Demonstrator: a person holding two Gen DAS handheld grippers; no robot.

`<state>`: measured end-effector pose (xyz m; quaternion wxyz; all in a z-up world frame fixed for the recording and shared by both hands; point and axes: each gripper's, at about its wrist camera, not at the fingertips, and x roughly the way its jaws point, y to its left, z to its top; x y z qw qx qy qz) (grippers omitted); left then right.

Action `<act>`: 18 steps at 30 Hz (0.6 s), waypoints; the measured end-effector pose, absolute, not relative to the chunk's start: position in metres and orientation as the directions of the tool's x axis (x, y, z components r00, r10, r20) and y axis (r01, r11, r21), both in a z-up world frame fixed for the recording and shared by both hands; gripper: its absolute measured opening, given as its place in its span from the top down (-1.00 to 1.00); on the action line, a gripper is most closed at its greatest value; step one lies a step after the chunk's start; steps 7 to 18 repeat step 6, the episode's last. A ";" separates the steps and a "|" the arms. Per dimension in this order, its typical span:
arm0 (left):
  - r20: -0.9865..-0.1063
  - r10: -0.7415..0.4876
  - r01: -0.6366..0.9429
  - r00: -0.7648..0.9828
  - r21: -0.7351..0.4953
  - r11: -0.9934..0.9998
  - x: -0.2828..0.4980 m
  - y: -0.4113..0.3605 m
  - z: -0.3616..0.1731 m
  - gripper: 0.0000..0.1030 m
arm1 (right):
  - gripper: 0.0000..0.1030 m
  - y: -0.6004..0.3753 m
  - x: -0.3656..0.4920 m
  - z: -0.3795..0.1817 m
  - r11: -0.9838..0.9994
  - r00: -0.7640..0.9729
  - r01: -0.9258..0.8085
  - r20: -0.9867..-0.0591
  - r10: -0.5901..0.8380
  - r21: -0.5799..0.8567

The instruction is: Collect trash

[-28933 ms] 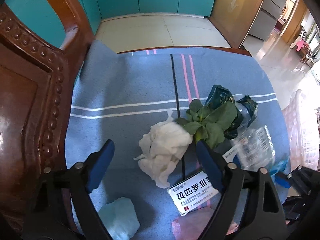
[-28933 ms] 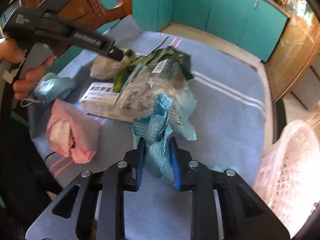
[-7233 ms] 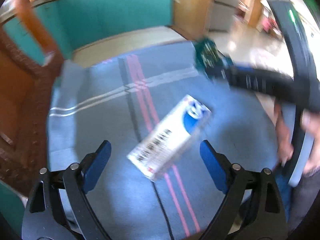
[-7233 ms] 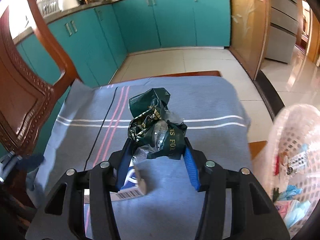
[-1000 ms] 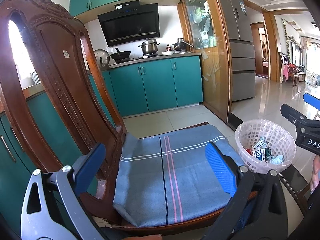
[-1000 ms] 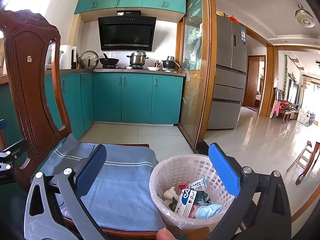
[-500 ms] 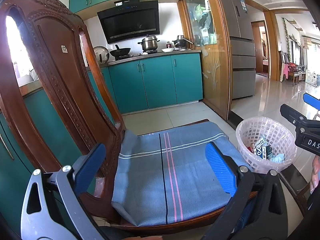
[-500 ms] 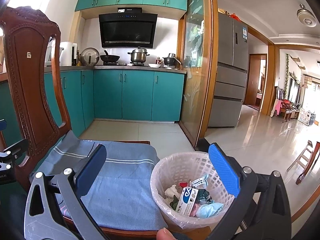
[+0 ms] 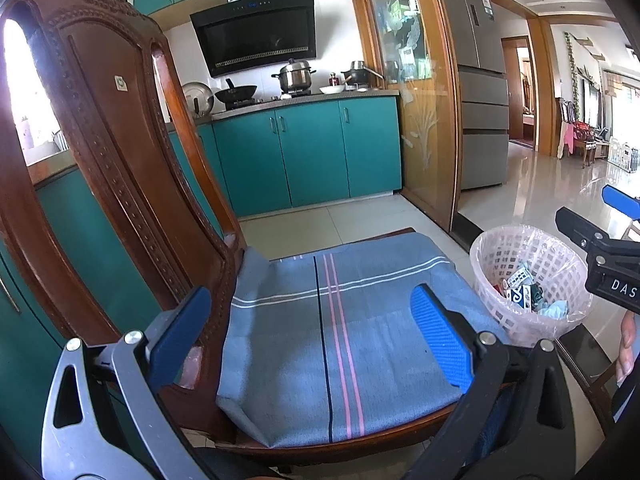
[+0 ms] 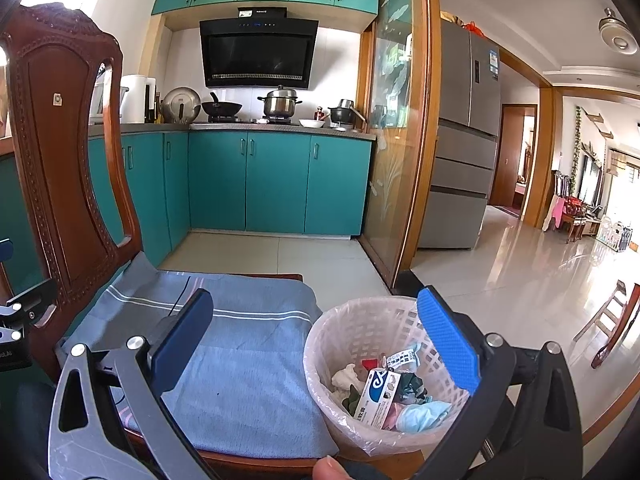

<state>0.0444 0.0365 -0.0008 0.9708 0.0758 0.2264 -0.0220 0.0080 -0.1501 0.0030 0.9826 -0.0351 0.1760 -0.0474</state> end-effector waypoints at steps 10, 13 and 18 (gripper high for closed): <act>-0.491 0.045 0.049 0.870 0.177 0.983 0.058 0.040 -0.009 -0.94 | -0.94 -0.148 0.010 0.003 0.993 0.930 0.067 -0.354 -0.096 -0.093; -0.491 0.045 0.049 0.870 0.177 0.983 0.058 0.040 -0.009 -0.94 | -0.94 -0.148 0.010 0.003 0.993 0.930 0.067 -0.354 -0.096 -0.093; -0.491 0.045 0.049 0.870 0.177 0.983 0.058 0.040 -0.009 -0.94 | -0.94 -0.148 0.010 0.003 0.993 0.930 0.067 -0.354 -0.096 -0.093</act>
